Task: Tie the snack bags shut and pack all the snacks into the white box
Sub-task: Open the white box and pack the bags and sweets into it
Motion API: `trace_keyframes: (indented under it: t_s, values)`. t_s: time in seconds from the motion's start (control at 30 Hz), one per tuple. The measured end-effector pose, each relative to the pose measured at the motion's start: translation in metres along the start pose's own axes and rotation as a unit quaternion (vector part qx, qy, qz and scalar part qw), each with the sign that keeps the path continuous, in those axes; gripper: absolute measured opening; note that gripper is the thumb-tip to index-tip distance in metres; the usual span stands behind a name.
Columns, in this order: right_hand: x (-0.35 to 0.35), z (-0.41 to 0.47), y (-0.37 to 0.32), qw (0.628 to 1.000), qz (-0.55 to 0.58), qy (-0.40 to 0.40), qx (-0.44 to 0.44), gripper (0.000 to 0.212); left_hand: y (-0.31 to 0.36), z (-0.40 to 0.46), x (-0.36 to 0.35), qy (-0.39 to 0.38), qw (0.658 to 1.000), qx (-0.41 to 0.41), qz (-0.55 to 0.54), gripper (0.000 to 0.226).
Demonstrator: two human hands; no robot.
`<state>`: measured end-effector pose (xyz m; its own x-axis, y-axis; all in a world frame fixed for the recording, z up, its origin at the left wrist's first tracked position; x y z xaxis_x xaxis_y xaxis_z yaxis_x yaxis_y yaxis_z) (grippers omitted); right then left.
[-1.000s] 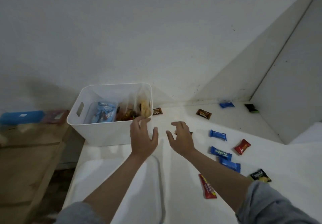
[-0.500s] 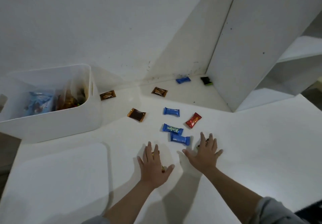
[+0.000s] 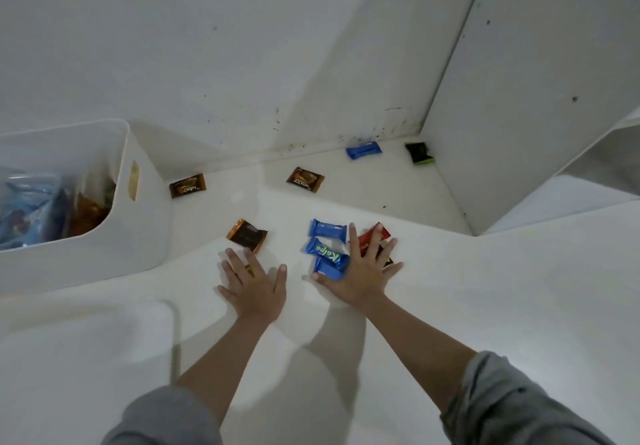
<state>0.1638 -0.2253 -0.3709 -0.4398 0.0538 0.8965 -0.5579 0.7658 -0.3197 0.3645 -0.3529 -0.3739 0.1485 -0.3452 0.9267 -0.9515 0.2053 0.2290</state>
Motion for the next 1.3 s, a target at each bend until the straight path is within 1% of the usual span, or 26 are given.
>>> trace_keyframes:
  t_s: [0.1, 0.23, 0.3, 0.37, 0.43, 0.5, 0.6, 0.7, 0.8, 0.87, 0.97, 1.07, 1.13, 1.2, 1.23, 1.3]
  values:
    - [0.002, 0.023, -0.012, 0.998, -0.019, -0.005, 0.052, 0.116, 0.002, 0.033, 0.011, 0.017, 0.999, -0.024, 0.036, 0.075]
    - [0.002, 0.051, -0.029, 0.994, -0.042, -0.008, 0.103, 0.095, 0.010, 0.069, 0.014, 0.034, 0.995, -0.086, 0.039, 0.060]
    - [0.007, 0.059, -0.035, 0.992, -0.036, 0.030, 0.113, 0.085, 0.013, 0.082, 0.019, 0.069, 0.991, -0.113, 0.015, 0.049]
    - [0.012, 0.061, -0.038, 0.989, -0.023, 0.081, 0.123, 0.078, 0.014, 0.096, 0.024, 0.100, 0.987, -0.122, 0.011, 0.039]
    - [0.013, 0.060, -0.037, 0.985, -0.013, 0.110, 0.129, 0.074, 0.012, 0.114, 0.031, 0.124, 0.985, -0.115, 0.014, 0.032]
    - [0.014, 0.060, -0.038, 0.982, -0.011, 0.126, 0.137, 0.072, 0.004, 0.137, 0.040, 0.142, 0.986, -0.086, -0.004, 0.028]
    - [0.016, 0.061, -0.039, 0.979, -0.011, 0.144, 0.141, 0.073, -0.013, 0.170, 0.059, 0.166, 0.985, -0.036, -0.045, 0.040]
    - [0.017, 0.060, -0.039, 0.976, -0.018, 0.162, 0.144, 0.073, -0.025, 0.196, 0.070, 0.173, 0.983, -0.027, -0.051, 0.058]
    - [0.018, 0.061, -0.039, 0.975, -0.023, 0.170, 0.143, 0.074, -0.030, 0.212, 0.070, 0.158, 0.987, -0.026, -0.024, 0.066]
    - [0.017, 0.062, -0.039, 0.975, -0.024, 0.167, 0.143, 0.075, -0.029, 0.212, 0.071, 0.168, 0.985, -0.030, -0.006, 0.068]
    - [0.014, 0.063, -0.038, 0.978, -0.025, 0.155, 0.140, 0.076, -0.022, 0.199, 0.076, 0.218, 0.974, -0.058, 0.010, 0.069]
    - [0.014, 0.061, -0.042, 0.975, -0.018, 0.156, 0.157, 0.072, -0.018, 0.184, 0.077, 0.244, 0.966, -0.083, -0.016, 0.075]
    - [0.017, 0.059, -0.044, 0.971, -0.022, 0.165, 0.171, 0.067, -0.016, 0.172, 0.075, 0.235, 0.966, -0.086, -0.062, 0.072]
    - [0.021, 0.055, -0.047, 0.967, -0.032, 0.182, 0.177, 0.061, -0.015, 0.156, 0.071, 0.213, 0.966, -0.079, -0.124, 0.059]
    - [0.022, 0.053, -0.049, 0.966, -0.042, 0.184, 0.178, 0.058, -0.014, 0.145, 0.068, 0.200, 0.966, -0.079, -0.141, 0.054]
    - [0.019, 0.051, -0.054, 0.967, -0.069, 0.167, 0.178, 0.054, -0.013, 0.122, 0.060, 0.187, 0.968, -0.083, -0.143, 0.053]
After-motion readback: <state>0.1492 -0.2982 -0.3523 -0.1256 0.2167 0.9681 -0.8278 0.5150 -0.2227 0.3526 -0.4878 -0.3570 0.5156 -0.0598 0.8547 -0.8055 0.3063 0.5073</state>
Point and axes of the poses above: each hand's wrist, its own z-axis towards the middle knuckle, its own x-axis out of the back of the hand, y = z × x, the point moved 10 cm from there along z, towards the middle knuckle, and after that the axes turned 1 degree about z, right-handed, at the moved point
